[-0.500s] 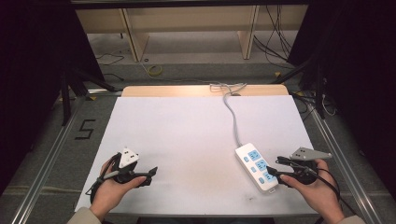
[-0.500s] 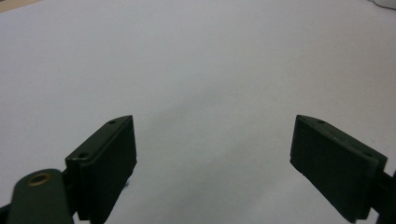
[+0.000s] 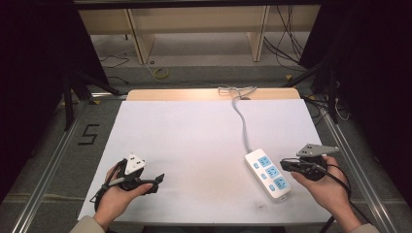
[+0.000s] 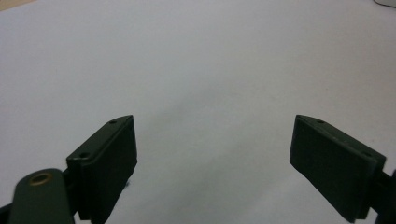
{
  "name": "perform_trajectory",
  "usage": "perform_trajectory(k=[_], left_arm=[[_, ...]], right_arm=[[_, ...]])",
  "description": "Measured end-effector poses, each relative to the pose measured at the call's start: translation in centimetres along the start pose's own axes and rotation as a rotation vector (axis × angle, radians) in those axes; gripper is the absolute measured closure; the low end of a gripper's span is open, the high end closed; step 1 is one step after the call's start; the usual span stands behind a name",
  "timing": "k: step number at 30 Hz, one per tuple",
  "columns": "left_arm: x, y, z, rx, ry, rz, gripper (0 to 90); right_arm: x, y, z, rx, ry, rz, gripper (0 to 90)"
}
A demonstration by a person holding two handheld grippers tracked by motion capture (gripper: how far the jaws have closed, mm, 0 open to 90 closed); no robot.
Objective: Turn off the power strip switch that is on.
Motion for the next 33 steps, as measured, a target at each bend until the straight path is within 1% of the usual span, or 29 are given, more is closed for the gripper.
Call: perform_trajectory(k=[4, 5, 11, 15, 17, 20, 21, 24, 25, 27, 30, 31, 33], left_arm=[[0.0, 0.1, -0.1, 0.003, -0.002, 0.000, 14.6], [-0.1, 0.2, -0.2, 0.003, -0.002, -0.006, 14.6], [-0.1, 0.3, -0.2, 0.005, 0.000, -0.005, 14.7], [-0.1, 0.2, -0.2, 0.002, -0.001, -0.009, 14.8], [-0.1, 0.2, -0.1, 0.006, 0.001, -0.007, 14.9], [-0.1, 0.3, -0.2, 0.005, 0.000, -0.010, 14.9], [-0.1, 0.3, -0.2, 0.005, 0.000, -0.011, 14.9], [-0.1, 0.3, -0.2, 0.007, -0.002, -0.017, 15.0], [-0.1, 0.3, -0.2, 0.007, -0.002, -0.017, 15.0], [-0.1, 0.3, -0.2, 0.008, -0.002, -0.015, 15.0], [-0.1, 0.3, -0.2, 0.006, -0.002, -0.016, 15.0], [-0.1, 0.3, -0.2, 0.006, 0.000, -0.013, 15.0], [-0.1, 0.3, -0.2, 0.007, -0.002, -0.018, 15.0]], right_arm=[[-0.8, -0.2, -0.8, -0.012, -0.034, 0.003, 90.0], [-1.0, -0.3, -1.1, -0.022, -0.046, 0.002, 90.0], [-1.8, -1.0, -2.8, -0.064, -0.129, -0.001, 90.0], [-2.2, -1.4, -3.4, -0.084, -0.166, -0.002, 90.0], [-2.4, -1.7, -3.7, -0.095, -0.188, -0.012, 90.0], [-2.4, -2.0, -4.1, -0.101, -0.222, -0.013, 90.0], [-2.4, -2.0, -4.1, -0.101, -0.222, -0.013, 90.0], [-2.3, -2.1, -4.4, -0.108, -0.247, -0.014, 90.0], [-2.3, -2.1, -4.4, -0.108, -0.247, -0.014, 90.0], [-2.3, -2.2, -4.7, -0.104, -0.266, -0.011, 90.0], [-2.5, -2.4, -4.9, -0.103, -0.275, -0.003, 90.0], [-2.6, -2.3, -4.9, -0.098, -0.271, -0.003, 90.0], [-2.8, -2.2, -4.8, -0.094, -0.267, -0.009, 90.0]])
Point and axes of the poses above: each handheld gripper's, and its own axes: z roughly backward along the jaws, x roughly out of its underside, y roughly to its right, the point moved 2 cm from there along -z, roughly forward along the jaws, and after that the axes turned 2 degrees about z, right-handed, at the moved point
